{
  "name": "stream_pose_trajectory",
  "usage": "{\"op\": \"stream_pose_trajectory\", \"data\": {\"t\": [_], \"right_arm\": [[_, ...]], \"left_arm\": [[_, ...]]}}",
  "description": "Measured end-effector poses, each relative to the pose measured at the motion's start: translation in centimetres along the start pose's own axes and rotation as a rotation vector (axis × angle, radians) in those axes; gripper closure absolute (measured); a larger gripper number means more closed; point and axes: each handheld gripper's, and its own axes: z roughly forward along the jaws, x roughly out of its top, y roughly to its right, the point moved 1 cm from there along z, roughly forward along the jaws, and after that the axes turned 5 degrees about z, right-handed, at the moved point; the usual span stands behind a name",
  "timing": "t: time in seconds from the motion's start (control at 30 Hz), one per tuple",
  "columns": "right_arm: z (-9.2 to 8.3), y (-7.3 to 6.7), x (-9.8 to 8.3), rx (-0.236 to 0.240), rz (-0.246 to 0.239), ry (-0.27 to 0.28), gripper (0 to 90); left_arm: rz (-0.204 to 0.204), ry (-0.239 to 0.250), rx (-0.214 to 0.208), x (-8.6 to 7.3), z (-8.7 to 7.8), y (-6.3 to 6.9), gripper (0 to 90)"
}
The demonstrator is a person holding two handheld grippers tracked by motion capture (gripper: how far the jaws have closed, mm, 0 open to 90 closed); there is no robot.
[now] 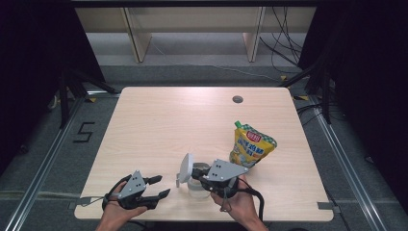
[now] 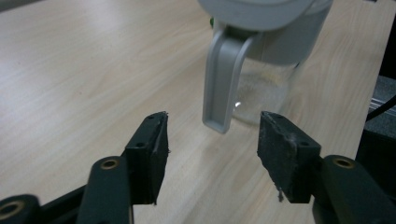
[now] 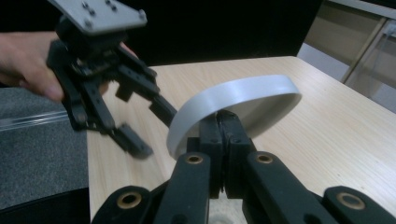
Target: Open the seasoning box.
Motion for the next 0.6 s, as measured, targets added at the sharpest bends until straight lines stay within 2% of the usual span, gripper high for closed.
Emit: {"op": "stream_pose_trajectory", "data": {"t": [0.03,0.07,0.1,0.2,0.27,0.3,0.37,0.4,0.47,0.5,0.53,0.6], "right_arm": [[0.3,-0.1,0.2,0.014,-0.006,-0.005,90.0],[0.3,-0.1,0.2,0.014,-0.006,-0.005,90.0],[0.5,-0.3,0.2,0.014,-0.007,-0.004,90.0],[0.7,-0.5,0.3,0.024,-0.01,-0.008,89.4],[0.5,-0.4,0.3,0.016,0.0,-0.006,89.3],[0.1,-0.1,0.2,0.011,-0.002,0.004,88.7],[-0.2,0.1,0.2,0.007,-0.001,0.009,88.4],[-0.5,0.2,0.1,0.009,0.008,0.002,88.1],[-1.0,0.5,-0.3,-0.007,0.01,0.011,86.9],[-1.3,0.6,-0.5,-0.014,0.022,0.007,86.2],[-1.9,1.2,-1.2,-0.03,0.034,0.018,84.4],[-2.5,1.5,-1.9,-0.033,0.051,0.023,82.1]], "left_arm": [[-0.036,-0.022,0.001,-0.5,0.4,0.4,41.8],[-0.036,-0.022,0.001,-0.5,0.4,0.4,41.6],[-0.008,-0.035,0.002,-0.6,0.4,0.3,41.6],[-0.051,-0.012,0.013,-0.7,0.2,0.2,39.9],[-0.045,-0.012,0.016,-0.7,0.1,0.1,38.7],[-0.066,-0.011,0.014,-0.9,0.0,0.2,35.9],[-0.065,-0.012,0.016,-0.9,-0.1,0.2,35.3],[-0.037,-0.013,0.01,-0.9,-0.2,0.1,34.7],[-0.049,-0.01,0.014,-0.9,-0.3,0.4,32.8],[-0.053,-0.026,0.025,-1.0,-0.4,0.4,32.8],[-0.06,-0.007,0.016,-0.9,-0.4,0.5,31.0],[-0.046,-0.01,0.015,-0.9,-0.4,0.5,29.8]]}}
